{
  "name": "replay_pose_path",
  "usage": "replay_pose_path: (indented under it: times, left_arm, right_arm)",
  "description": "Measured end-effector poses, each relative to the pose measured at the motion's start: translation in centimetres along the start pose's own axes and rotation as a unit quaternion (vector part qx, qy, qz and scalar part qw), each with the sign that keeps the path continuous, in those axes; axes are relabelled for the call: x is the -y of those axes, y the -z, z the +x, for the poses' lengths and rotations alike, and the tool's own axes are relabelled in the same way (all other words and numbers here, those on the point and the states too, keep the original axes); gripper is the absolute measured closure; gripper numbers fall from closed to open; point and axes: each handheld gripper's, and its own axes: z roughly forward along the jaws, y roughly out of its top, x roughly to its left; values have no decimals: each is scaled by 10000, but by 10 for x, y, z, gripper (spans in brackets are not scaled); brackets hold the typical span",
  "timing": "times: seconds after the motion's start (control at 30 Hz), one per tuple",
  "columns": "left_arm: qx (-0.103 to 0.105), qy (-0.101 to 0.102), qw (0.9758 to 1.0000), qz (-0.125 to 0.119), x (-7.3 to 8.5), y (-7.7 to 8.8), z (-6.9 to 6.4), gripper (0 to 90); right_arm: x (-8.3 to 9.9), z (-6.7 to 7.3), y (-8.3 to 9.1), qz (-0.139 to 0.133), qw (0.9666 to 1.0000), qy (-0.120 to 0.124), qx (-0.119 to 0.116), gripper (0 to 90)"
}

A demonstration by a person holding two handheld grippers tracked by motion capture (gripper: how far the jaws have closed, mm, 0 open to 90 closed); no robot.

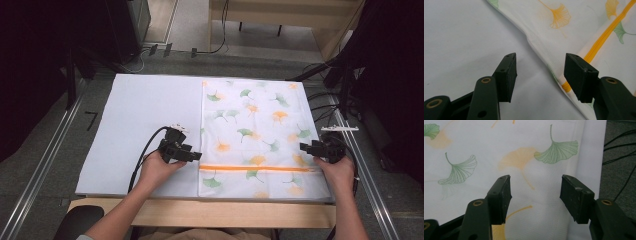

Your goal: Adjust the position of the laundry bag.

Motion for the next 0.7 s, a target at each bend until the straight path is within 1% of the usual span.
replay_pose_path:
  times: [0.07, 0.1, 0.23, 0.33, 0.37, 0.4, 0.43, 0.5, 0.53, 0.63, 0.67, 0.7]
  left_arm:
    - [-21, -6, 10000, 33, 0, -6, -1, 440]
    - [-37, -35, 10000, 68, 0, -7, -1, 440]
    - [-30, -6, 10000, 52, -1, -14, -3, 440]
    - [-194, -86, 9998, 4, -1, -18, -6, 457]
    - [-199, -39, 9998, -44, -1, -20, -8, 457]
    - [-191, -85, 9998, -53, -1, -21, -8, 454]
    - [-209, -50, 9997, -87, -1, -22, -9, 454]
    - [-199, -24, 9998, -68, -2, -22, -8, 451]
    - [-164, 32, 9998, -114, -2, -23, -9, 443]
    - [-164, -53, 9998, -119, -2, -25, -12, 445]
    - [-154, -81, 9998, -102, -2, -26, -14, 456]
    - [-154, -81, 9998, -102, -2, -26, -14, 466]
  right_arm:
    - [0, -1, 0, -8, 10000, -7, 0, 426]
    - [1, -1, 0, 6, 10000, -48, 17, 425]
    - [3, -4, 0, -20, 10000, -41, 76, 425]
    - [5, -7, 0, 5, 9999, -78, 92, 425]
    - [5, -7, 0, 18, 9999, -80, 104, 425]
    - [6, -8, -1, 17, 9999, -92, 85, 425]
    - [6, -9, -1, 42, 9999, -109, 71, 426]
    - [7, -9, -2, 64, 9999, -115, 67, 426]
    - [7, -9, -3, 93, 9999, -84, 67, 426]
    - [7, -8, -4, 90, 9999, -77, 61, 433]
    - [6, -8, -4, 86, 9999, -80, 11, 438]
    - [6, -8, -4, 86, 9999, -80, 11, 438]
